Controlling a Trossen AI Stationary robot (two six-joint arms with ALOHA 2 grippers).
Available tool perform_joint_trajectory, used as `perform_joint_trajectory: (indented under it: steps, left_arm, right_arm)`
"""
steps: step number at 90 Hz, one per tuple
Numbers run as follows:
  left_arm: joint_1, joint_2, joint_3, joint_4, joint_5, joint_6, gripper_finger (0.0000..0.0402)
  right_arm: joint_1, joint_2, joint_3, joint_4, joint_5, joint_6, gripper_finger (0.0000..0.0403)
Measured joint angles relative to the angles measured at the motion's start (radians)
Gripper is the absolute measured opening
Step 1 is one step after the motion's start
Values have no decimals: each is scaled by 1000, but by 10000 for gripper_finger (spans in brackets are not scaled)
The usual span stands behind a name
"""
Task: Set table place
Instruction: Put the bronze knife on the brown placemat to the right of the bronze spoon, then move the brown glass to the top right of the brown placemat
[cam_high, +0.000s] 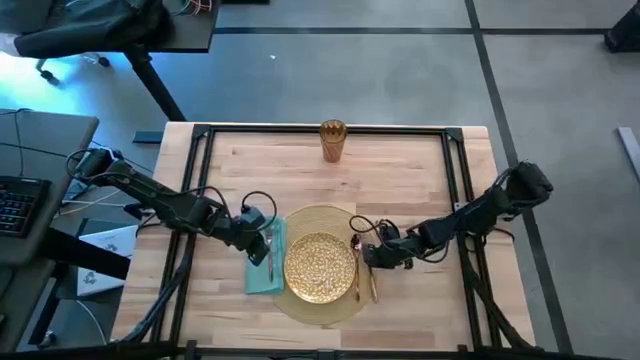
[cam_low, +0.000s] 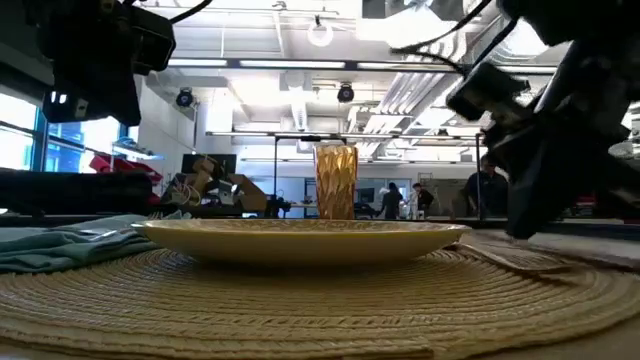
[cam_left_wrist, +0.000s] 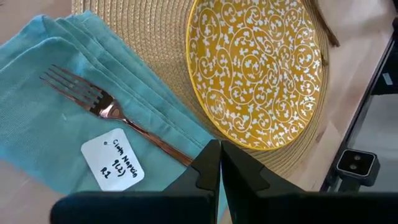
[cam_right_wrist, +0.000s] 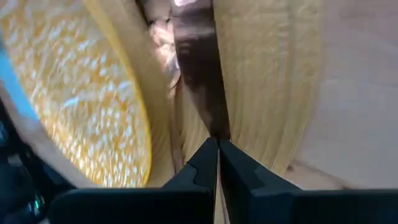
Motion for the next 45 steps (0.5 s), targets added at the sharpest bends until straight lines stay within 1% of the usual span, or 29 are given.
perform_joint_trajectory:
  steps: [15, 34, 45]
  left_arm:
    - [-2, 0, 0, 7, 0, -10, 0]
    - [-2, 0, 0, 10, 0, -9, 0]
    - [-2, 0, 0, 10, 0, -8, 0]
  right_arm:
    - [0, -2, 0, -3, 31, 24, 0]
    - [0, -7, 0, 17, 36, 24, 0]
    - [3, -48, 0, 7, 61, -20, 0]
